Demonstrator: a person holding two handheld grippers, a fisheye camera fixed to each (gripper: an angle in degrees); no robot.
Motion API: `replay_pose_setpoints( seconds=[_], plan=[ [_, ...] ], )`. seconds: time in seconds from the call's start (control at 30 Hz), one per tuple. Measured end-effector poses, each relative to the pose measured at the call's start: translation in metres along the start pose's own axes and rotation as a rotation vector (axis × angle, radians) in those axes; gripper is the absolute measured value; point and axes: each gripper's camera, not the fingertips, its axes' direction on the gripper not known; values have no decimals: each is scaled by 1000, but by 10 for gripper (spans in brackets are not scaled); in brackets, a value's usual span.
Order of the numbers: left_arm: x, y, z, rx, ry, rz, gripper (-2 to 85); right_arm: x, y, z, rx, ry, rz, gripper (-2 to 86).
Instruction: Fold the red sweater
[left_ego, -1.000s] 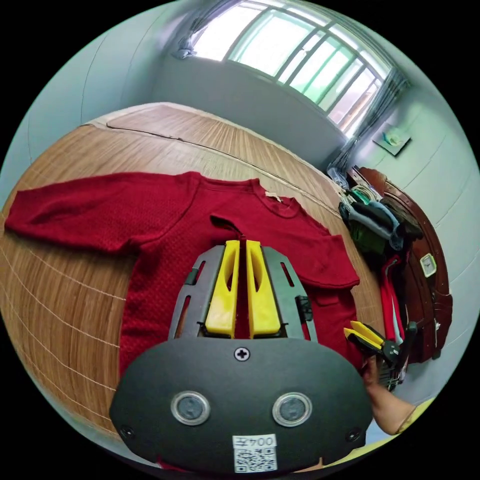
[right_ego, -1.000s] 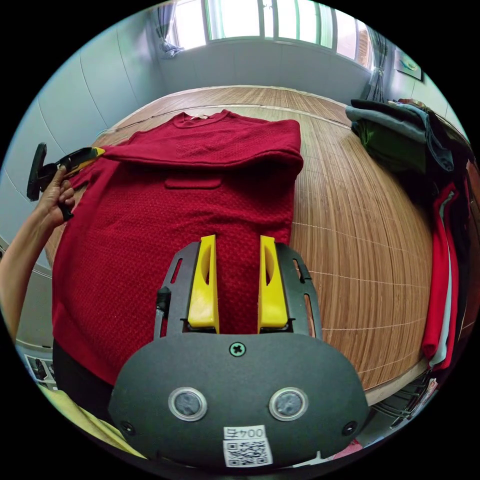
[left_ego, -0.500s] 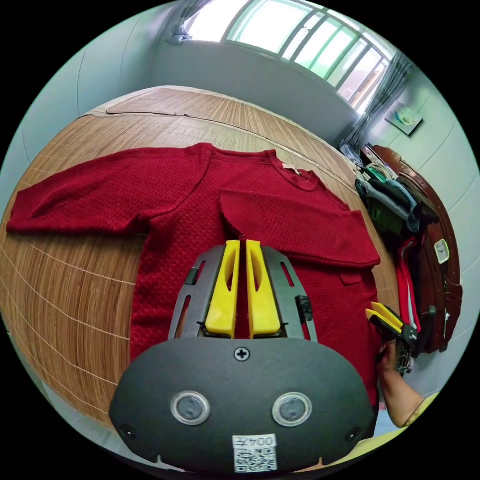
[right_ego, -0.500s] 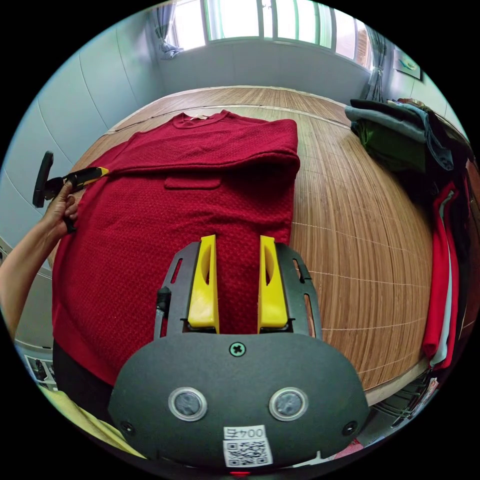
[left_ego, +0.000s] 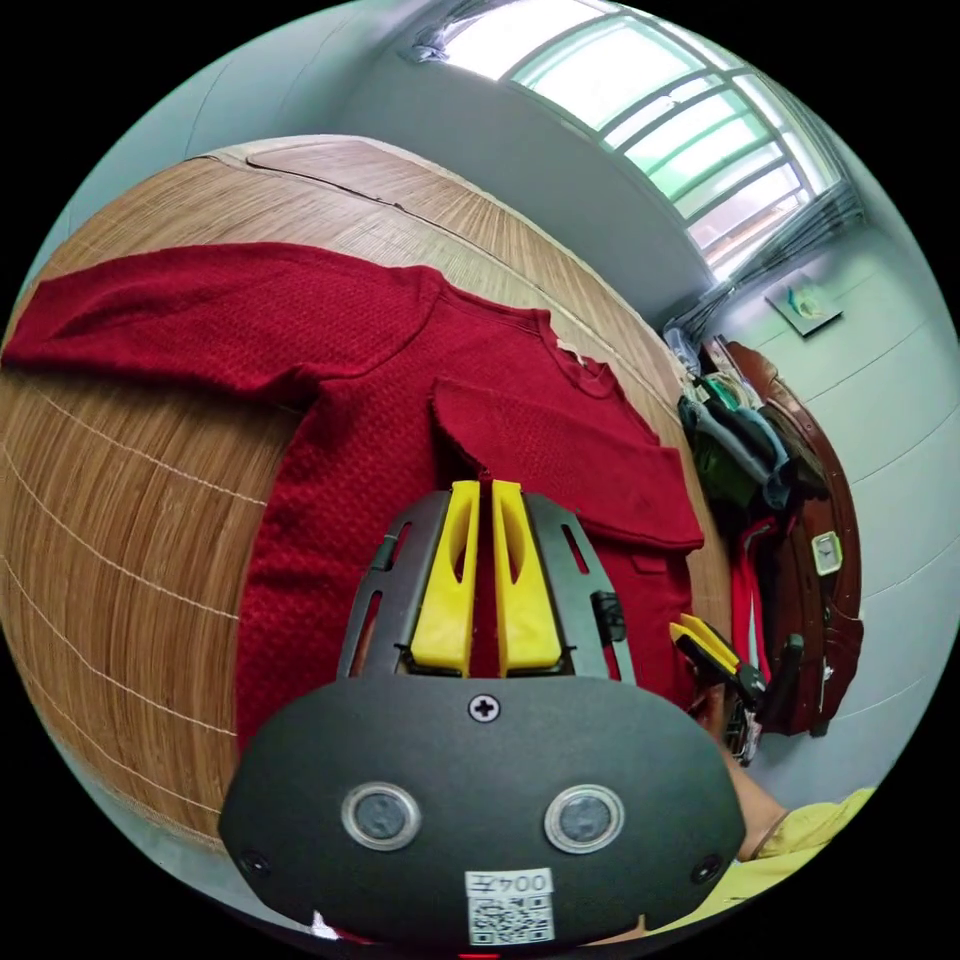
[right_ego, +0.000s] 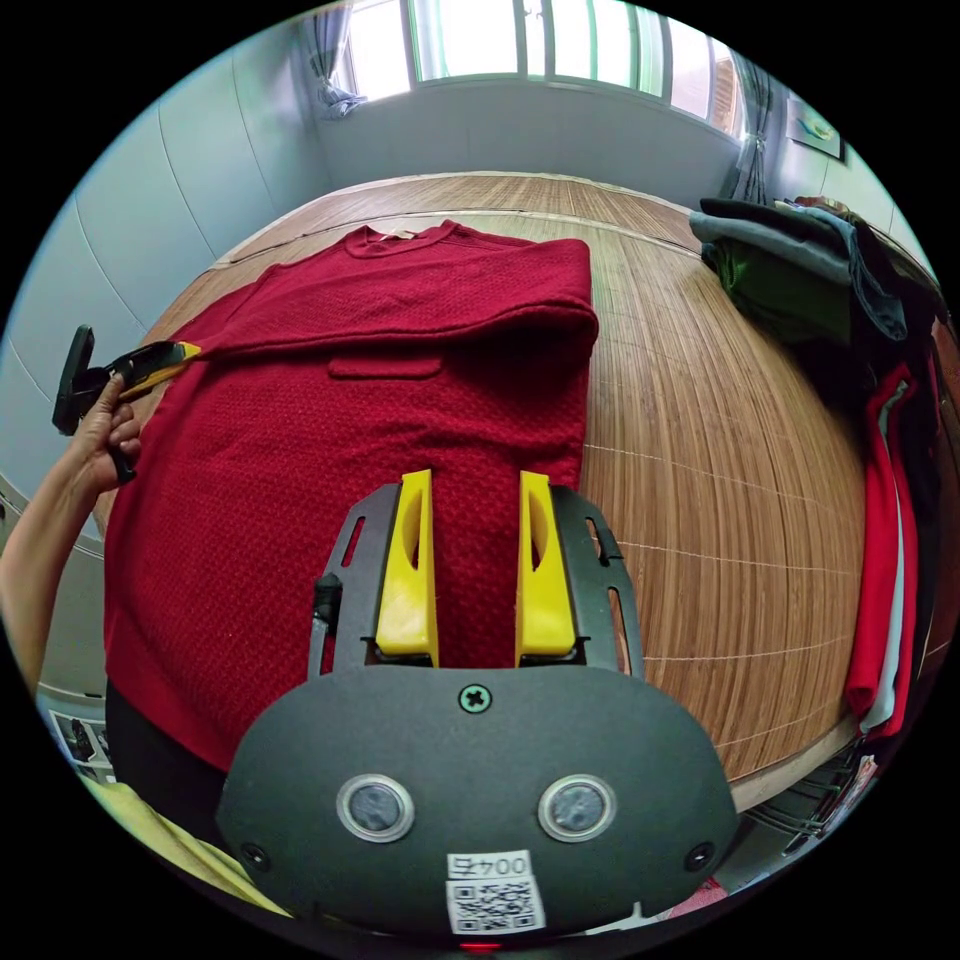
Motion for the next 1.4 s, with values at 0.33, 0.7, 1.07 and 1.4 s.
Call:
replay_pose_setpoints(
  seconds=[0.33,0.7,1.07,1.4],
  plan=[
    [47,38,-22,126,-100,253,65,3,0,9,2,2,2,102],
    [89,44,75,-21,-324,405,13,4,1,17,2,0,3,104],
    [94,66,90,-13,-357,439,6,5,-3,24,-41,-28,26,102],
    [85,73,94,-18,-313,416,5,86,-37,8,150,2,140,87]
  ],
)
